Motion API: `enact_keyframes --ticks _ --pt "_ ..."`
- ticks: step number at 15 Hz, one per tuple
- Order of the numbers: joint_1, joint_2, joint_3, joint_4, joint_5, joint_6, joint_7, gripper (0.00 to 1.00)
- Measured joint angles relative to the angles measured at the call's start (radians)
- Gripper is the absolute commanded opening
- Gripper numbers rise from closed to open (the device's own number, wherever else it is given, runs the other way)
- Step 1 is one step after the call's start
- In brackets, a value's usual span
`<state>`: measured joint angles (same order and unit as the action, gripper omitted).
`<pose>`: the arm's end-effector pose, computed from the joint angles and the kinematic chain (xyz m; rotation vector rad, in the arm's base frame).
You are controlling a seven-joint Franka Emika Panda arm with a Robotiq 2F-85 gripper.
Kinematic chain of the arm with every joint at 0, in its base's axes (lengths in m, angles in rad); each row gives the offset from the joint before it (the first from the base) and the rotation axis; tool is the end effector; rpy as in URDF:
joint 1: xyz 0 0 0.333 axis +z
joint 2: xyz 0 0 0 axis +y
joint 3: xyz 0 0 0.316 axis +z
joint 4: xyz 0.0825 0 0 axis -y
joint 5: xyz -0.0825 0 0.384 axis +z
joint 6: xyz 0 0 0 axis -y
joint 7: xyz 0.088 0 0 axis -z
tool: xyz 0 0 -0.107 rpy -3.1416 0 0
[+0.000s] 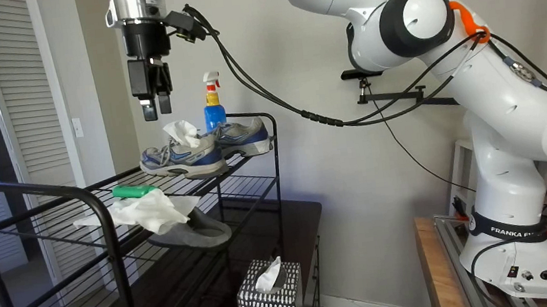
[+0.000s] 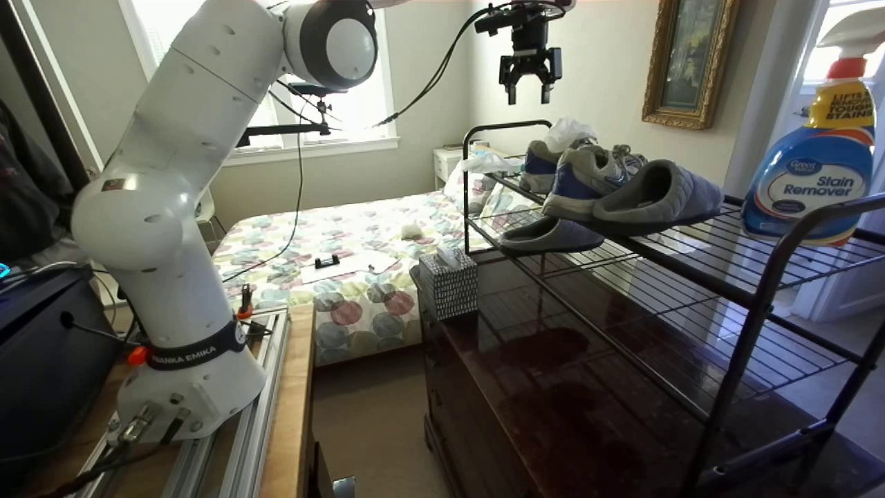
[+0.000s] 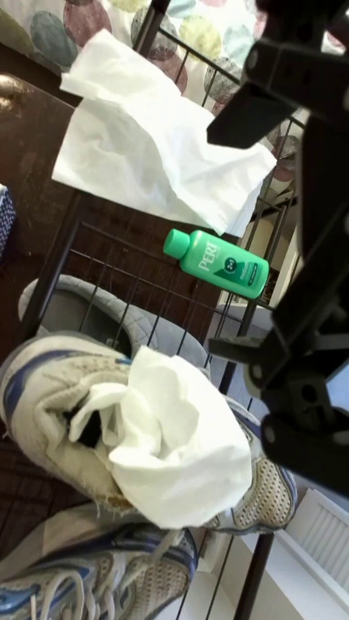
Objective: Remove a napkin from the napkin box, put it in the left shoe on the top rack and put the green bottle in the right shoe on the top rack
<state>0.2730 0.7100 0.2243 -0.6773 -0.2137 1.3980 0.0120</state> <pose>0.6731 0.2535 0.5694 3.0239 0.5998 0.0528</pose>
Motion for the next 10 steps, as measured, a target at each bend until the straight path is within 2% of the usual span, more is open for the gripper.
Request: enact_keyframes --ticks 6,10 --pt "0.06 0.036 0.01 -0.001 -0.006 0.018 0.106 1.0" --pt "0.097 0.095 -0.035 -0.002 -0.061 0.094 0.217 1.0"
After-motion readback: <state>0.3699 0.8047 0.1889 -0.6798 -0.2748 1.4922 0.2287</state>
